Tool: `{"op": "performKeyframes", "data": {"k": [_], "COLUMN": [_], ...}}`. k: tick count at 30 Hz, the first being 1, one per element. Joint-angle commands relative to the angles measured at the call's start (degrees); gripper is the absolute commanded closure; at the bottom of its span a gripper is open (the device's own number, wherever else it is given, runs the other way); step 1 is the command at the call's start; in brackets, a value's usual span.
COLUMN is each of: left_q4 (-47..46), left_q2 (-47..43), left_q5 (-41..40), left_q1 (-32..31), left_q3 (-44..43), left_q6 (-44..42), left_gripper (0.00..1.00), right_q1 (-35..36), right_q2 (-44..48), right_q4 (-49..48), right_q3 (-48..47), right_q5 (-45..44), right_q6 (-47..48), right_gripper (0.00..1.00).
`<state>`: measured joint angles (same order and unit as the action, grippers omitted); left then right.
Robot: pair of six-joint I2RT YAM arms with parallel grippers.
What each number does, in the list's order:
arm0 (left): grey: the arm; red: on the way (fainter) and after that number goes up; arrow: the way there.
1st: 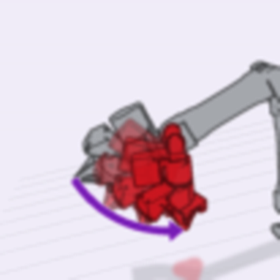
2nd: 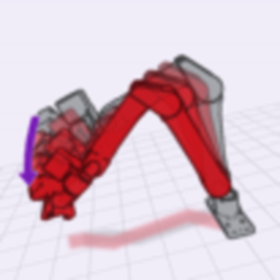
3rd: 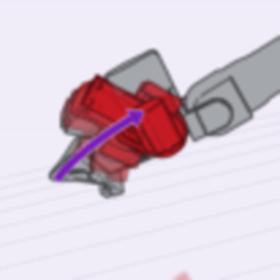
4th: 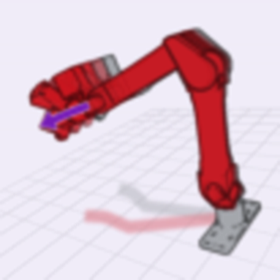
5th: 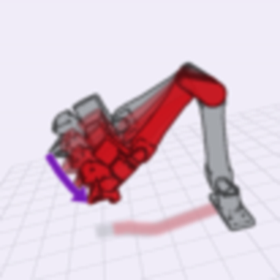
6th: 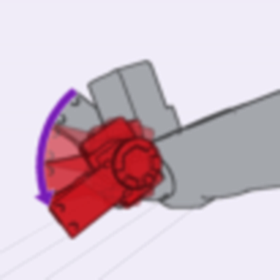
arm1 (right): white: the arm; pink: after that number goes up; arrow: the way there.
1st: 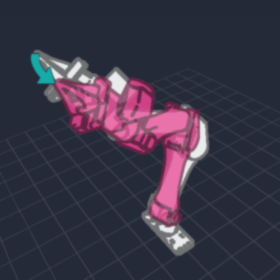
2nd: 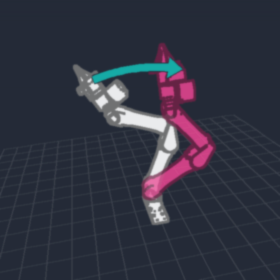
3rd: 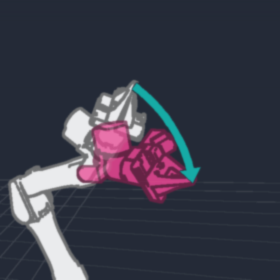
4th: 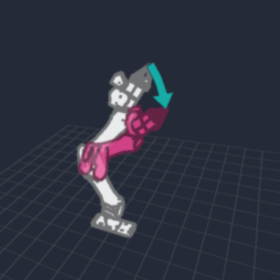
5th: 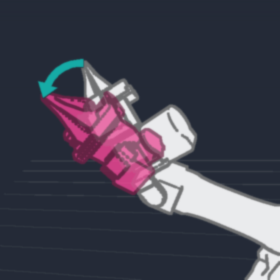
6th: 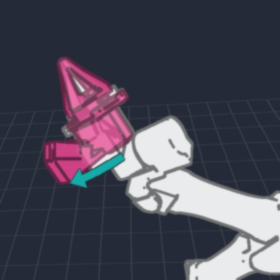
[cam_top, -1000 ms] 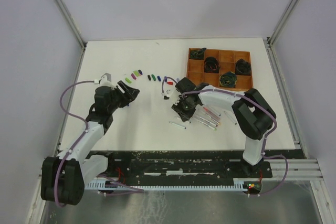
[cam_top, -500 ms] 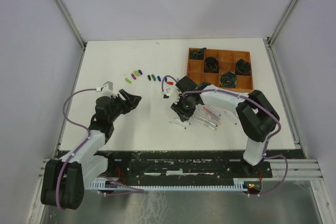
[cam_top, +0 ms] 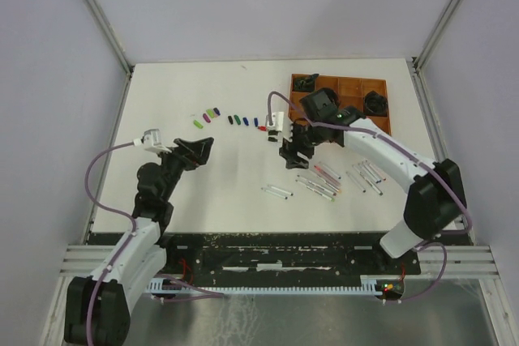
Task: Open the pen caps
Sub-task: Place the pen at the center of the board.
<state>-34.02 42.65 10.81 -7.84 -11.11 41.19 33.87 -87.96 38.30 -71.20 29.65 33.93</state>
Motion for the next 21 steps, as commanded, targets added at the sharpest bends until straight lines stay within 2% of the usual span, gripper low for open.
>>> {"op": "performKeyframes", "data": {"k": [1, 3, 6, 10, 17, 21], "left_q4": [4.0, 8.1, 9.8, 8.9, 9.1, 9.1], "left_q2": [0.4, -0.4, -3.2, -4.2, -2.2, -2.3], "left_q5": [0.3, -2.6, -4.2, -4.2, -4.2, -4.4], "left_q1": [0.2, 0.1, 0.1, 0.2, 0.1, 0.1], "left_q3": [-4.7, -5.6, -4.1, -2.8, -3.6, -3.5], "left_q6": [-7.2, -10.3, -11.7, -11.7, -11.6, -11.5], "left_gripper": [0.08, 0.08, 0.07, 0.07, 0.06, 0.06], "right_q1": [-3.4, -4.7, -3.6, -0.1, 1.7, 2.4], "right_q2": [-11.6, -17.3, -23.9, -28.0, -37.8, -41.9], "right_q4": [18.2, 21.6, 18.6, 18.2, 22.4, 23.6], "right_q3": [-16.3, -22.7, -28.5, -31.3, -41.7, -45.9], "right_q5": [5.7, 3.1, -7.0, -13.5, -20.5, -24.6], "right_q6": [20.5, 19.8, 12.7, 11.1, 8.8, 6.9], "right_gripper": [0.27, 0.28, 0.29, 0.29, 0.37, 0.38]}}
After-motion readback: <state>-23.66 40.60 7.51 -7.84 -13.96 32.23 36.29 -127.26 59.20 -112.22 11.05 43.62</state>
